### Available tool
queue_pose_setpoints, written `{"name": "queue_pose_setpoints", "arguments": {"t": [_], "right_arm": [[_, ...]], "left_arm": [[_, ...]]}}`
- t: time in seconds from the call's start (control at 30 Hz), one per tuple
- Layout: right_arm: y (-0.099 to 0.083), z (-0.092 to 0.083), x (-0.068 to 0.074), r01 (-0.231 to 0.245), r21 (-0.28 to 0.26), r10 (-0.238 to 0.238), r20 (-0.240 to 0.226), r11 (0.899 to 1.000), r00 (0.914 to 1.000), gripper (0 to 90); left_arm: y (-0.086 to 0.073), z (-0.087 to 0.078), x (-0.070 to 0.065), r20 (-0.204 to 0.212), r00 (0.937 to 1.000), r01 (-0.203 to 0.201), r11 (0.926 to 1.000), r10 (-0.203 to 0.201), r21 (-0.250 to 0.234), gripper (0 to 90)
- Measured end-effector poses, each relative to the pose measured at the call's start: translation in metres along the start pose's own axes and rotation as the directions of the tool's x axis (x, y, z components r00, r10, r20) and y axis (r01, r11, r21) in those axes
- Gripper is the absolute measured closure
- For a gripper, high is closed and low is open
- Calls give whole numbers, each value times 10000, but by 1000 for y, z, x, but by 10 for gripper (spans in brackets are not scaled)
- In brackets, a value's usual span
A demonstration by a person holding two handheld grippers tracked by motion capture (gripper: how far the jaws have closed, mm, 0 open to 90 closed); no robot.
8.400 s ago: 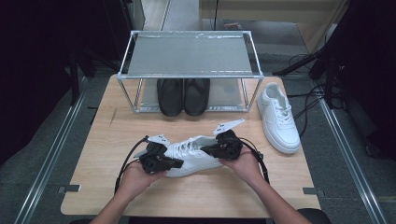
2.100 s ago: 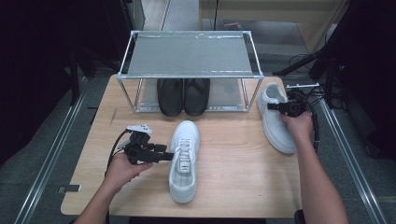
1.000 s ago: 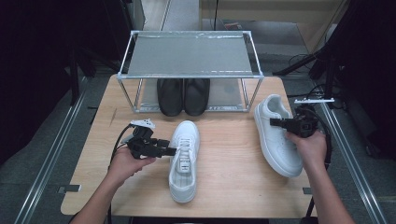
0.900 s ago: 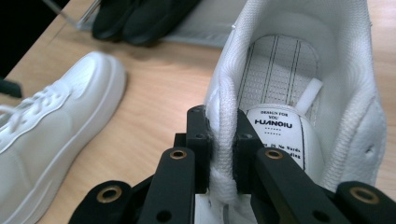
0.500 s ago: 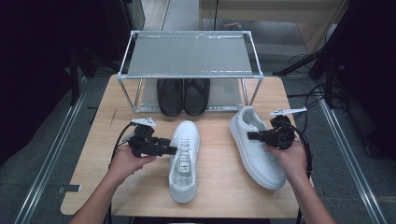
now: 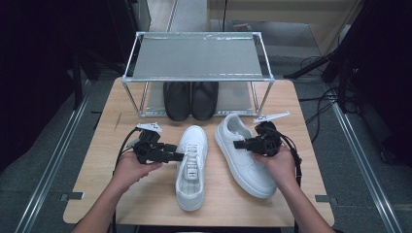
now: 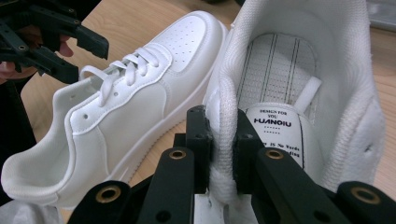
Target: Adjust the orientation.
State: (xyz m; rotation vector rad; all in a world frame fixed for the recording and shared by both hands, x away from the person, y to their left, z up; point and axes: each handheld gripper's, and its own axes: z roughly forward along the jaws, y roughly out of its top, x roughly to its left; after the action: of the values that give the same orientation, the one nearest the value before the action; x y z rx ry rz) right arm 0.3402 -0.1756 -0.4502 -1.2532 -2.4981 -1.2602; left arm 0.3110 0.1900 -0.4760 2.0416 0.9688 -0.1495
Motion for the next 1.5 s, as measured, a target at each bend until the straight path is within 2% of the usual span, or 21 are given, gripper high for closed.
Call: {"name": "queue_pose_setpoints", "arguments": {"t": [0.17, 0.2, 0.23, 0.33, 0.4, 0.5, 0.57, 0.63, 0.73, 0.83, 0.87, 0.93, 1.0, 1.03, 1.07, 1.37, 1.5], "right_arm": [[-2, 14, 3, 30, 101, -29, -153, 9999, 9999, 826], [-6, 22, 1, -102, 32, 103, -444, 9999, 9990, 826], [-8, 25, 2, -147, 13, 148, -525, 9999, 9985, 825], [-10, 32, 8, 212, 5, -212, -194, 9998, 9996, 822], [-13, 37, 9, 286, 0, -286, -279, 9996, 9992, 817], [-13, 36, 8, 277, -98, -280, -250, 9996, 9993, 811], [-15, 35, 6, 136, -202, -144, -406, 9997, 9991, 780], [-15, 33, 9, 272, -309, -282, -330, 9992, 9991, 732], [-13, 20, 11, 363, -733, -383, -264, 9966, 9989, 721], [-14, 10, 13, 386, -913, -399, -124, 9951, 9991, 727], [-17, 2, 15, 393, -1024, -394, 4, 9940, 9992, 742], [-18, -2, 16, 466, -1082, -458, 105, 9930, 9989, 757], [-24, -11, 20, 343, -1275, -358, -98, 9913, 9993, 840], [-24, -11, 20, 343, -1275, -358, -98, 9913, 9993, 840], [-31, -13, 24, 326, -1259, -358, -232, 9915, 9991, 883], [-51, -3, 37, 313, -931, -349, -380, 9952, 9987, 900], [-62, 12, 41, 351, -542, -367, -291, 9979, 9989, 900]], "left_arm": [[0, 0, 0, -2, 10000, -25, 10000, 25, 0, 414], [0, 0, 0, -11, 10000, -32, 10000, 32, 18, 414], [0, 0, 0, -3, 10000, -29, 10000, 29, 23, 414], [-1, -1, 0, 20, 10000, -68, 10000, 68, 27, 413], [-1, -1, 0, 7, 10000, -88, 10000, 88, 39, 413], [-1, -1, 0, -27, 9999, -125, 9999, 125, 28, 412], [-1, -1, 0, 1, 9999, -119, 9999, 119, 47, 410], [-2, -1, 0, -4, 10000, -90, 10000, 90, 39, 408], [-2, -1, 0, -42, 10000, -65, 10000, 65, 44, 407], [-2, -1, 0, -51, 10000, -84, 9999, 84, 60, 405], [-2, -1, 0, -68, 9999, -90, 9999, 90, 65, 404], [-2, -1, 0, -86, 9999, -91, 10000, 91, 39, 403], [-2, -1, -1, -110, 9999, -108, 9999, 108, 16, 401], [-2, -1, -1, -110, 9999, -108, 9999, 108, 16, 400], [-2, -1, 0, -98, 9999, -121, 9999, 121, 8, 400], [-2, -2, 0, -98, 9999, -143, 9999, 143, 7, 395], [-2, -2, -1, -123, 9998, -153, 9999, 153, -15, 395]]}}
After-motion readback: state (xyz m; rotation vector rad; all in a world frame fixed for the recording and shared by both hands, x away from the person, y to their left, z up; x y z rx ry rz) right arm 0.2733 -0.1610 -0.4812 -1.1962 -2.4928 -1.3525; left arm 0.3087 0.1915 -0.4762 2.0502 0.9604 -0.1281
